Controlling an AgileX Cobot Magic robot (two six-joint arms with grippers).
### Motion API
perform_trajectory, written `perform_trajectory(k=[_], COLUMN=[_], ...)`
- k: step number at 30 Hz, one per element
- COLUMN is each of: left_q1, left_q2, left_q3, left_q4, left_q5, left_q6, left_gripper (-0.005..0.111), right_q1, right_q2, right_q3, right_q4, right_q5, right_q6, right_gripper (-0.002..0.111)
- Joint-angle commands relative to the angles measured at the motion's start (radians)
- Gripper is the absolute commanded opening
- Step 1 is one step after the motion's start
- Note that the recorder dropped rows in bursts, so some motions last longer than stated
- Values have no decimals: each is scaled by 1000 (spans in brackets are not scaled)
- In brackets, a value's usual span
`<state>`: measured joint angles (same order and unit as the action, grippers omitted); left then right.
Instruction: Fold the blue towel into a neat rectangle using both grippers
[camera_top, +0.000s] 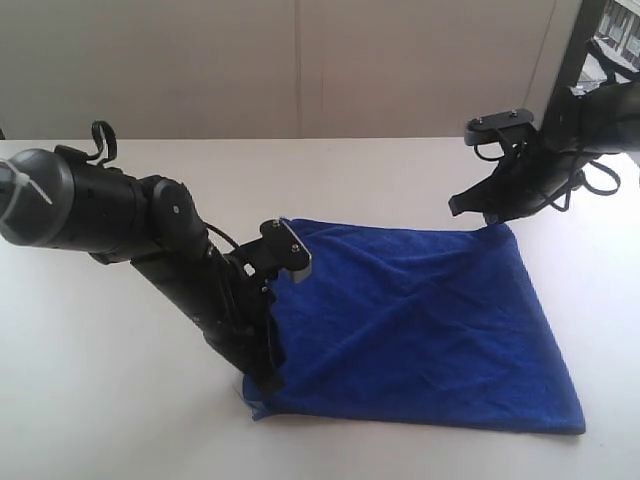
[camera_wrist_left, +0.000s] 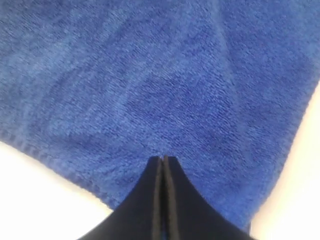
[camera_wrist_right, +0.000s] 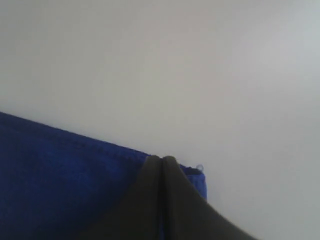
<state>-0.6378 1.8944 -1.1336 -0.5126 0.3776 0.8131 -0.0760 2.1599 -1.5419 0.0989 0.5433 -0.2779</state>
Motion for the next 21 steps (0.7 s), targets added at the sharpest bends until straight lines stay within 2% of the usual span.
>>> perform_trajectory(k=[1,21], left_q1=[-4,-4], left_q2=[-13,-9], left_q3=[32,40], left_q4=[-33,-33], left_q5=[15,41], left_q6=[-3,-5], left_gripper=[0,0], right_q1=[-6,-46], right_q2=[31,77], right_q3=[-3,-3], right_q4=[2,-23], right_q5=[-1,-37], right_q6=[-11,-15], right_gripper=[0,0])
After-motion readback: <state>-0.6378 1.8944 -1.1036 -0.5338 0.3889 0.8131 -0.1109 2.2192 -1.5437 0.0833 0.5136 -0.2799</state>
